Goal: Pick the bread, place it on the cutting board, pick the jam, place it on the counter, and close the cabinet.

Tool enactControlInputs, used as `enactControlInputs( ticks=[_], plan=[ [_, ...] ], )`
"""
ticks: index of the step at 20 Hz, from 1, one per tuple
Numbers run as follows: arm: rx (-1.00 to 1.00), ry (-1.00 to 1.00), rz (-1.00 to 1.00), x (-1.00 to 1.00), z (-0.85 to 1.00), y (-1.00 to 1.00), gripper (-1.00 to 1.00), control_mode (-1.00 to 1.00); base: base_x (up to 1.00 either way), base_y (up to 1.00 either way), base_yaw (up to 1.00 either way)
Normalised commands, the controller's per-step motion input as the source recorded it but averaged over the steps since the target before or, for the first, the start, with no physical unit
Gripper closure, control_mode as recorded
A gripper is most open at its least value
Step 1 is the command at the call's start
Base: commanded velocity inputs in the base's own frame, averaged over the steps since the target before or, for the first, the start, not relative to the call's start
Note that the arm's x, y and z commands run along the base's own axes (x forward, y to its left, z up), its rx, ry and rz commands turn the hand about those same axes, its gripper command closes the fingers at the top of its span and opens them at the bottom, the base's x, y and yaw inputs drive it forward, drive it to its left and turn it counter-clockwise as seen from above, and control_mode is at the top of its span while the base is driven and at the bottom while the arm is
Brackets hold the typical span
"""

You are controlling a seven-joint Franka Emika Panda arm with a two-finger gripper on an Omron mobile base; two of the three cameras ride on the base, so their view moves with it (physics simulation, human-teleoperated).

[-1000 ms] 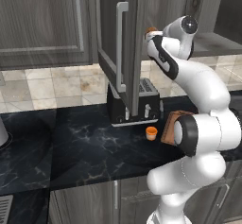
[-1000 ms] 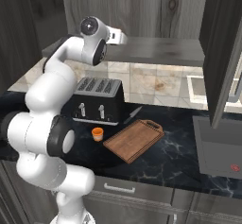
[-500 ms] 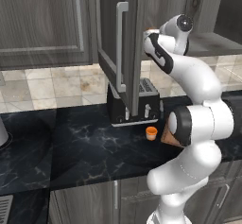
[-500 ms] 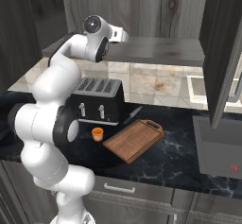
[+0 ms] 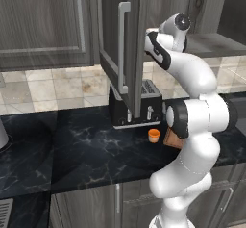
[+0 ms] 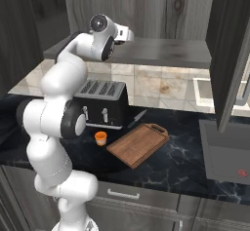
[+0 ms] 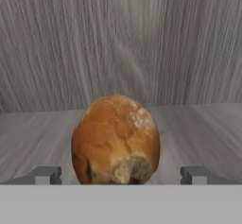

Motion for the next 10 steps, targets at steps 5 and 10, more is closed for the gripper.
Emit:
enactControlInputs(
  ticks=[5,10],
  plan=[
    [0.0,0.01,0.0,0.29,0.0,0.0,-1.0,-1.0,0.0,0.0,0.0],
    [0.0,0.03,0.0,0.29,0.0,0.0,-1.0,-1.0,0.0,0.0,0.0]
  ],
)
